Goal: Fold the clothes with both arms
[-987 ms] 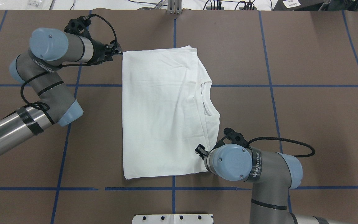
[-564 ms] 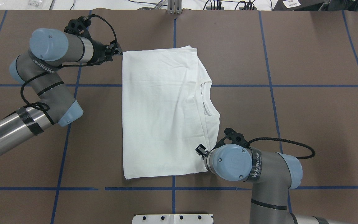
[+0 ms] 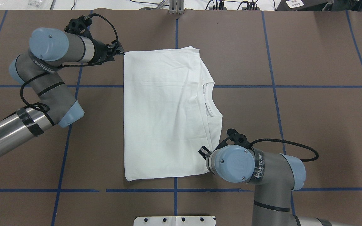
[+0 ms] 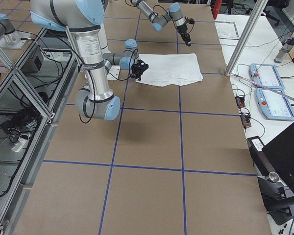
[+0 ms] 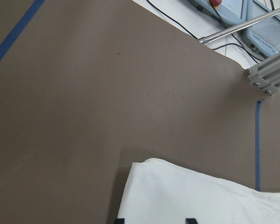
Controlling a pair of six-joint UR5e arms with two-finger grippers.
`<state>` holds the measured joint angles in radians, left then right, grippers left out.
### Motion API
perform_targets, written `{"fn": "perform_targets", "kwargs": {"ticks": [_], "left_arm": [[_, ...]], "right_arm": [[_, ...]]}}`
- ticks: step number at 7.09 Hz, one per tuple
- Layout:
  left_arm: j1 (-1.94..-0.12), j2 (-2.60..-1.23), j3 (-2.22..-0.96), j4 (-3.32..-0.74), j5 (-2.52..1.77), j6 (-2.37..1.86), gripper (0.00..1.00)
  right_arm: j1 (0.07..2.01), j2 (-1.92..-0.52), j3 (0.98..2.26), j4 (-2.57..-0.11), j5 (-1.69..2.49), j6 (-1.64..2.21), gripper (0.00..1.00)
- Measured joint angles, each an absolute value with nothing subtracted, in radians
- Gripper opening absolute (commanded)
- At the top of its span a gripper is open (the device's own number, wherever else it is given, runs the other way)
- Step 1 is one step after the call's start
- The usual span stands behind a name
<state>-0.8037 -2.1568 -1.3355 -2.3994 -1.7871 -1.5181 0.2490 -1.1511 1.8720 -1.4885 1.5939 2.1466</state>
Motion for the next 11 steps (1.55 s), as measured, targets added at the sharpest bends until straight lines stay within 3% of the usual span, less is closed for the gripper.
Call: {"fn": "perform_targets", "kwargs": {"ticks": [6, 9, 10, 11], "left_arm": [[-0.802, -2.154, -1.36, -2.398, -1.787, -1.532, 0.54], [-0.779, -2.087, -1.474, -2.397, -1.795, -1.619, 0.56], [-0.743, -2.043, -1.539, -2.397, -1.801, -1.69, 0.57], [-0.705, -1.996, -1.604, -2.397, -1.798, -1.739, 0.57]], "right_arm": [[0.256, -1.163, 1.908, -1.492, 1.593, 2.152, 0.0], [0.25, -1.167, 1.926, -1.528, 1.59, 2.156, 0.0], [0.237, -1.169, 1.938, -1.549, 1.59, 2.157, 0.06], [0.22, -1.169, 1.941, -1.559, 1.589, 2.156, 0.4]]}}
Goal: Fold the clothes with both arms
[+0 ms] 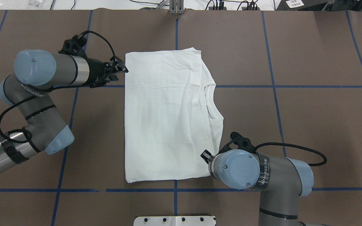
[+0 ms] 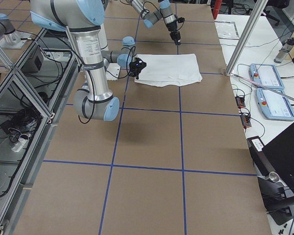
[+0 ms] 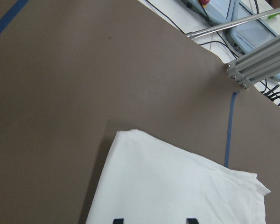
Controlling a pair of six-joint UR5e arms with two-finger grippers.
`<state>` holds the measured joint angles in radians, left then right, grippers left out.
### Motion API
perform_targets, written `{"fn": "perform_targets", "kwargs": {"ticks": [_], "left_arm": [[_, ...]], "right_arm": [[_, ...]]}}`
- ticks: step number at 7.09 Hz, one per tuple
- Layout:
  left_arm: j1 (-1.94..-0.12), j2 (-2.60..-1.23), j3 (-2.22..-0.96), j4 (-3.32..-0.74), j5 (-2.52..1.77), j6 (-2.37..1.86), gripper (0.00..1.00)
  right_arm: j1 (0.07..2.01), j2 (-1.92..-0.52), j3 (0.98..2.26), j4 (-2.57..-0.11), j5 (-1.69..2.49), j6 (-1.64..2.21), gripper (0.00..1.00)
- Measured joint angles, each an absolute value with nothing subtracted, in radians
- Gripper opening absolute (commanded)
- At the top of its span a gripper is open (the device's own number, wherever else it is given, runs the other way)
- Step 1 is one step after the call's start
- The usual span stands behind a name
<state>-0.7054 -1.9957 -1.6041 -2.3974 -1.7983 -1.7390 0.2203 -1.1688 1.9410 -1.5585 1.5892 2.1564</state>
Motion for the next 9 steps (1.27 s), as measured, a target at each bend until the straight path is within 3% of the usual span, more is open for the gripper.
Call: {"fn": "perform_targets", "kwargs": {"ticks": [1, 3, 8, 9], "left_arm": [[-0.687, -1.971, -1.638, -2.398, -1.795, -1.759, 0.57], [-0.677, -1.954, -1.655, -2.398, -1.793, -1.768, 0.57], [-0.676, -1.949, -1.655, -2.398, -1.793, -1.767, 0.57], [-0.676, -1.948, -1.655, -2.398, -1.793, -1.767, 0.57]], "right_arm": [[0.21, -1.166, 1.938, -1.56, 1.582, 2.156, 0.54], [0.207, -1.161, 1.932, -1.555, 1.538, 2.155, 0.68], [0.197, -1.153, 1.888, -1.551, 1.502, 2.155, 0.66], [0.195, -1.153, 1.886, -1.553, 1.502, 2.155, 0.57]]}}
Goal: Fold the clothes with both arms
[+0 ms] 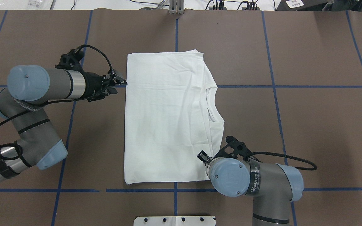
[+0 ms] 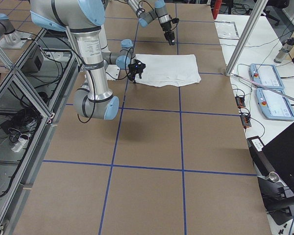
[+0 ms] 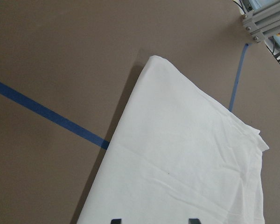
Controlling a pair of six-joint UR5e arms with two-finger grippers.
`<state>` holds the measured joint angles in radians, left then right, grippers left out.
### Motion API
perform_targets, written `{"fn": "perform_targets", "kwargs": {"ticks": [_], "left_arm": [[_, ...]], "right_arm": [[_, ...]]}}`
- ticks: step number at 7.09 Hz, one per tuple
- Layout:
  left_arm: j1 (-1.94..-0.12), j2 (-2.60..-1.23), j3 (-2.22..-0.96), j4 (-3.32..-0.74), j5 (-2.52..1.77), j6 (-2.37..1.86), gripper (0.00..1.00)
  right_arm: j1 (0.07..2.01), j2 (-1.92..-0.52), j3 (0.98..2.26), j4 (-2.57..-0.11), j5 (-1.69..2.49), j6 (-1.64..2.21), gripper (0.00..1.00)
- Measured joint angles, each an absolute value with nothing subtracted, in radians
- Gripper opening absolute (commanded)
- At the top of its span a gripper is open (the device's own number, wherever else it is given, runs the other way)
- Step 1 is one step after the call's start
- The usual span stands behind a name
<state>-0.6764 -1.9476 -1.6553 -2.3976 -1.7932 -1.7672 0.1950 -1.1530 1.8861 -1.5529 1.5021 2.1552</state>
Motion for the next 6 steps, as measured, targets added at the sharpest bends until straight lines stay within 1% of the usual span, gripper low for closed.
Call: {"fn": "perform_targets", "kwargs": {"ticks": [2, 3, 4, 6], "left_arm": [[-0.676, -1.947, -1.655, -2.398, -1.793, -1.767, 0.57], [-0.676, -1.947, -1.656, -2.398, -1.793, -1.767, 0.57], [-0.675, -1.946, -1.657, -2.398, -1.793, -1.767, 0.57], [-0.676, -1.945, -1.658, -2.398, -1.793, -1.767, 0.57]], "right_arm": [[0.191, -1.154, 1.89, -1.561, 1.503, 2.156, 0.23], [0.191, -1.153, 1.891, -1.562, 1.503, 2.157, 0.09], [0.19, -1.152, 1.889, -1.562, 1.504, 2.157, 0.0], [0.19, -1.151, 1.89, -1.562, 1.506, 2.157, 0.0]]}}
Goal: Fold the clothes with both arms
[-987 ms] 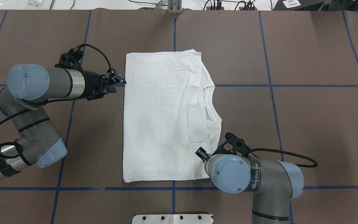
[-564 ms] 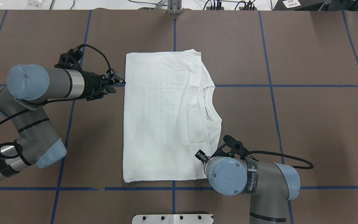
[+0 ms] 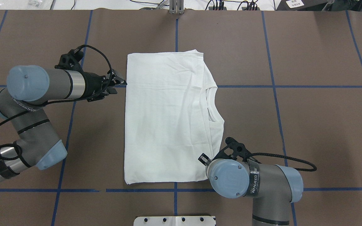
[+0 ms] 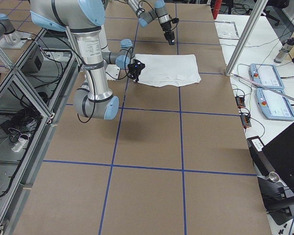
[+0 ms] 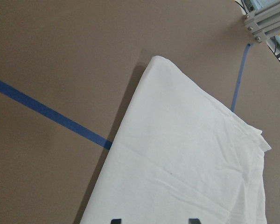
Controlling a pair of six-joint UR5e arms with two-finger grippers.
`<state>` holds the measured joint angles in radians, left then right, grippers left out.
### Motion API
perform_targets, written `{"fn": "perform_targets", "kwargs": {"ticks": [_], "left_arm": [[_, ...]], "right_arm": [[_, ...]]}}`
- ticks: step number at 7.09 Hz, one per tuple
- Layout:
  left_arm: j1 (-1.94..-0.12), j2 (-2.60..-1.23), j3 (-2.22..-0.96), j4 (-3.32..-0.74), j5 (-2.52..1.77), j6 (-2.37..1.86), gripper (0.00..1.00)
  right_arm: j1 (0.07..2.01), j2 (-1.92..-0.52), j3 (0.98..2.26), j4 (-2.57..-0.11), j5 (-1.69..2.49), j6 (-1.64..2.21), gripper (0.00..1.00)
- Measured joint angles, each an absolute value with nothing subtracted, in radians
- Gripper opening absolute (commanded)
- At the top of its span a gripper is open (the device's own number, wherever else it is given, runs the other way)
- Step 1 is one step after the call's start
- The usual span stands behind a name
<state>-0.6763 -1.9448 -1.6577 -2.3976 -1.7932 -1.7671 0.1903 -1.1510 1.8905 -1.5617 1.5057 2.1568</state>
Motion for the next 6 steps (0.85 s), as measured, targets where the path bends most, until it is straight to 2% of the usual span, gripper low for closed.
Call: {"fn": "perform_targets", "kwargs": {"ticks": [4, 6], "left_arm": [[-0.667, -1.945, -1.67, -2.397, -1.793, -1.784, 0.58], [-0.564, -1.918, -1.786, -2.295, -1.748, -1.845, 0.58]], "right_arm": [[0.196, -1.16, 1.922, -1.568, 1.509, 2.158, 0.0], [0.184, -1.172, 1.978, -1.634, 1.511, 2.16, 0.0]]}}
